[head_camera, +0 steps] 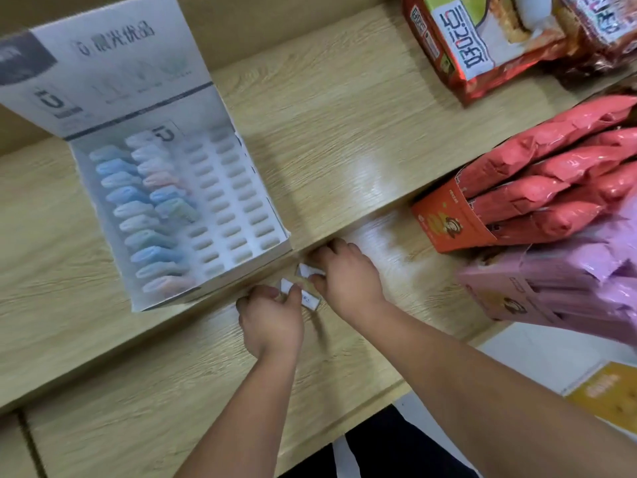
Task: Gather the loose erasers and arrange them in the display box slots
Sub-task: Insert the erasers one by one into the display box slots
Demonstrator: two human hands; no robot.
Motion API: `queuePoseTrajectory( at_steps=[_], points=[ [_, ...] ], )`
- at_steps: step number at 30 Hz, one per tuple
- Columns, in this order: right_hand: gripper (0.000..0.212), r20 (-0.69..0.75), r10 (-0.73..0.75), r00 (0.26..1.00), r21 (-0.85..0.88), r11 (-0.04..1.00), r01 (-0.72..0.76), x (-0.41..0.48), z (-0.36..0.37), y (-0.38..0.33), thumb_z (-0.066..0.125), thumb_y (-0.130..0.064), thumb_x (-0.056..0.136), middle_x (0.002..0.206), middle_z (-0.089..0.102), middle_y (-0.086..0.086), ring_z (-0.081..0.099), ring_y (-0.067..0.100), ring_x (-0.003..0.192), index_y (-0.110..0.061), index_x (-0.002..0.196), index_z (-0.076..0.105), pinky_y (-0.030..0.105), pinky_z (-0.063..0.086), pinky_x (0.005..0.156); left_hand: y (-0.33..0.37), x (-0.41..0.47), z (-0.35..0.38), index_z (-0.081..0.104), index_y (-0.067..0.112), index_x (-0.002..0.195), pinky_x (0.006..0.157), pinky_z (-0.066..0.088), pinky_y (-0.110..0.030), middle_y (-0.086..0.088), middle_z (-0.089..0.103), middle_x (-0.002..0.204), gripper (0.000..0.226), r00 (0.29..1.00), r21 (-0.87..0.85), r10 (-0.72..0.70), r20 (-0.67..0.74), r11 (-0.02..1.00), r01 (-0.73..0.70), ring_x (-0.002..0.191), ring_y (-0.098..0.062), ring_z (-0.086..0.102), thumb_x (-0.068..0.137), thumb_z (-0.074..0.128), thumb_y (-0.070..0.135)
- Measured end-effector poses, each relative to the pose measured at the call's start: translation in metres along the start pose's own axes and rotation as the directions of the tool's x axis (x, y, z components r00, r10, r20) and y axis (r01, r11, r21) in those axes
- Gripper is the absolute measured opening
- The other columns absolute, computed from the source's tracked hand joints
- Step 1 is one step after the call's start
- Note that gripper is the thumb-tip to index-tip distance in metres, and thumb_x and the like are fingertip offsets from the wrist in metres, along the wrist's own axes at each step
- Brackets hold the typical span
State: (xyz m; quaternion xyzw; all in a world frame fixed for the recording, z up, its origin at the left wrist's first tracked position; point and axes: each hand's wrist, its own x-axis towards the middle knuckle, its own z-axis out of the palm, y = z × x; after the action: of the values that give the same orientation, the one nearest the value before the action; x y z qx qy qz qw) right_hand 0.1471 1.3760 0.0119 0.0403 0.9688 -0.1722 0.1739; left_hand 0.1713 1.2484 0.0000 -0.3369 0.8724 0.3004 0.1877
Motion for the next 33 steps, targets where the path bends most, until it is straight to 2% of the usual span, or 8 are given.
queuePoseTrajectory(
  at_steps=[5,9,11,14,19,24,28,33],
  points=[
    [0.027,0.023,-0.026,0.999,0.031,0.999,0.025,-0.001,-0.002,0.002,0.058,-0.032,0.086,0.111,0.061,0.002,0.055,0.026,0.107,-0.02,0.11,0.061,0.035,0.046,0.081,0.005,0.003,-0.007,0.068,0.024,0.094,0.07,0.041,-0.027,-0.004,0.067,0.107,0.015,0.996,-0.017,-0.038,0.075,0.999,0.039,0.088,-0.024,0.062,0.082,0.07,0.033],
    [0.039,0.051,-0.155,0.987,0.136,0.98,0.147,-0.016,-0.019,0.006,0.057,-0.023,0.084,0.116,0.063,-0.014,0.058,0.014,0.109,-0.035,0.121,0.057,0.027,0.047,0.084,0.004,-0.014,-0.034,0.056,0.028,0.073,0.069,0.05,-0.029,0.011,0.066,0.074,0.018,0.995,-0.174,0.019,0.102,0.985,-0.001,0.083,-0.022,0.068,0.082,0.071,0.023],
    [0.042,0.048,-0.288,0.957,0.159,0.948,0.277,-0.032,-0.042,0.002,0.056,-0.029,0.084,0.114,0.061,-0.02,0.059,0.006,0.105,-0.041,0.124,0.054,0.018,0.046,0.08,-0.003,-0.032,-0.057,0.063,0.034,0.077,0.067,0.056,-0.036,0.011,0.068,0.066,0.019,0.981,-0.303,0.131,0.146,0.949,-0.082,0.066,-0.014,0.067,0.078,0.074,0.02],
    [0.025,-0.016,-0.44,0.898,0.245,0.869,0.43,-0.054,-0.095,-0.018,0.055,-0.041,0.088,0.097,0.058,-0.024,0.06,-0.003,0.086,-0.044,0.113,0.054,0.008,0.045,0.072,-0.013,-0.061,-0.101,0.068,0.052,0.08,0.056,0.051,-0.019,0.023,0.065,0.07,0.018,0.921,-0.334,0.386,0.047,0.875,-0.35,0.057,0.002,0.058,0.067,0.074,0.039],
    [0.017,-0.279,-0.45,0.848,0.486,0.696,0.529,-0.059,-0.184,-0.077,0.06,-0.051,0.086,0.089,0.065,-0.022,0.066,-0.001,0.073,-0.038,0.098,0.061,0.013,0.052,0.062,0.001,-0.087,-0.196,0.069,0.04,0.07,0.046,0.042,-0.012,0.015,0.062,0.06,0.007,0.77,-0.277,0.598,-0.221,0.719,-0.638,0.049,0.0,0.051,0.068,0.071,0.046],
    [0.022,-0.339,-0.4,0.851,0.647,0.558,0.52,-0.019,-0.201,-0.122,0.07,-0.022,0.079,0.093,0.067,-0.014,0.069,0.009,0.083,-0.036,0.092,0.061,0.014,0.053,0.065,0.031,-0.066,-0.244,0.072,0.029,0.077,0.052,0.046,-0.017,-0.005,0.068,0.066,0.01,0.776,-0.558,0.486,-0.403,0.541,-0.629,0.051,-0.018,0.058,0.068,0.072,0.033],
    [0.042,-0.268,-0.474,0.838,0.585,0.612,0.533,0.007,-0.186,-0.139,0.071,-0.009,0.084,0.1,0.06,-0.02,0.065,0.007,0.089,-0.045,0.097,0.056,0.011,0.051,0.066,0.054,-0.042,-0.256,0.069,0.028,0.08,0.061,0.047,-0.01,0.009,0.072,0.075,0.011,0.809,-0.627,0.438,-0.392,0.517,-0.583,0.063,-0.001,0.062,0.075,0.077,0.023],
    [0.026,-0.227,-0.518,0.824,0.49,0.671,0.557,0.017,-0.171,-0.139,0.07,-0.01,0.085,0.096,0.064,-0.021,0.064,0.002,0.092,-0.034,0.095,0.063,0.008,0.049,0.07,0.061,-0.023,-0.246,0.069,0.026,0.082,0.065,0.052,-0.016,0.007,0.072,0.079,0.02,0.851,-0.656,0.406,-0.333,0.548,-0.519,0.071,-0.008,0.066,0.085,0.074,0.006]
  ],
)
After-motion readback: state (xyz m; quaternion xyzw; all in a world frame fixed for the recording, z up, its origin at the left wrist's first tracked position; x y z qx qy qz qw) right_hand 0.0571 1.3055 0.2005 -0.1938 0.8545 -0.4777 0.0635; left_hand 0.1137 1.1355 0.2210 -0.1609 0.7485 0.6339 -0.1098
